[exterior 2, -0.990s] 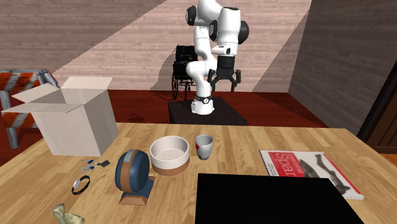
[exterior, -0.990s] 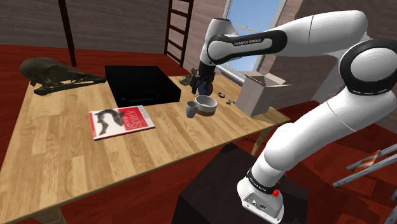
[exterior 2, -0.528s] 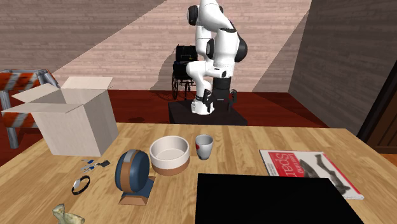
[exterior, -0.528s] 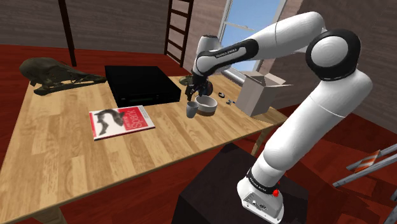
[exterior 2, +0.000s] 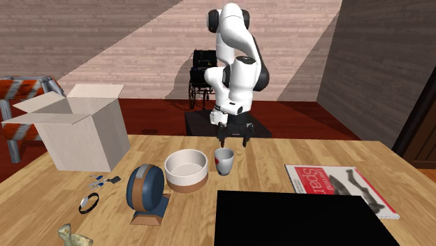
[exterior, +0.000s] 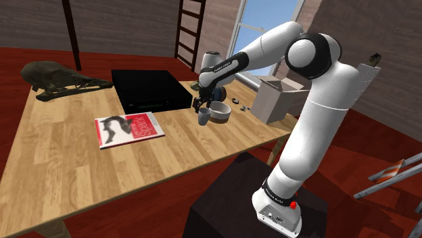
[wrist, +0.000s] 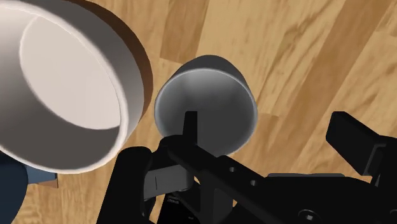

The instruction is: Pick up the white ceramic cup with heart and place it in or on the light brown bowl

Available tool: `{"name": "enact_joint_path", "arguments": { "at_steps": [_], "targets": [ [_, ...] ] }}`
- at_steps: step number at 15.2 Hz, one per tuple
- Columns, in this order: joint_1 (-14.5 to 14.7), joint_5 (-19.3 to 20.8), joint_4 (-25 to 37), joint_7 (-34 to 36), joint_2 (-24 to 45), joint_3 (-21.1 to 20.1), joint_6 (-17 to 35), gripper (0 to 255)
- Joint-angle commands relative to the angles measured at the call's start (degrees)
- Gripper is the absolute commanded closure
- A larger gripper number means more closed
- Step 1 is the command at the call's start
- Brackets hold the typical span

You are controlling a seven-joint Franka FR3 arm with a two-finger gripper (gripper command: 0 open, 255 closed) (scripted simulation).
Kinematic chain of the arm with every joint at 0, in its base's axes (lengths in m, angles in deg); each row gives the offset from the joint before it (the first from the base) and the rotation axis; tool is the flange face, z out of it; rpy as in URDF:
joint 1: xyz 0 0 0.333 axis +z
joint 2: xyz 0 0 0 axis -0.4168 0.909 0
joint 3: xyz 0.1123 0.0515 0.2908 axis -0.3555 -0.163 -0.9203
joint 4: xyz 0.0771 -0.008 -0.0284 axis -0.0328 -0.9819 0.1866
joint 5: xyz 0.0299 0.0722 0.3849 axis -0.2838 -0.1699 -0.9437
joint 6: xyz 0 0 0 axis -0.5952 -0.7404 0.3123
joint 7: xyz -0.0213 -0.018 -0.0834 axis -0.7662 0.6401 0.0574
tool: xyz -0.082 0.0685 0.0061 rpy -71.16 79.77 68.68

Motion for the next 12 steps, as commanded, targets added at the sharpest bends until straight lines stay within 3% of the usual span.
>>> {"name": "enact_joint_path", "arguments": {
  "at_steps": [1,7,12],
  "targets": [
    [0.0,0.1,1.0,0.1,2.5,0.0,1.3,0],
    [-0.3,0.0,0.4,0.1,5.9,0.1,5.4,0],
    [-0.4,0.0,0.3,0.1,6.2,0.1,5.7,0]
  ]
}}
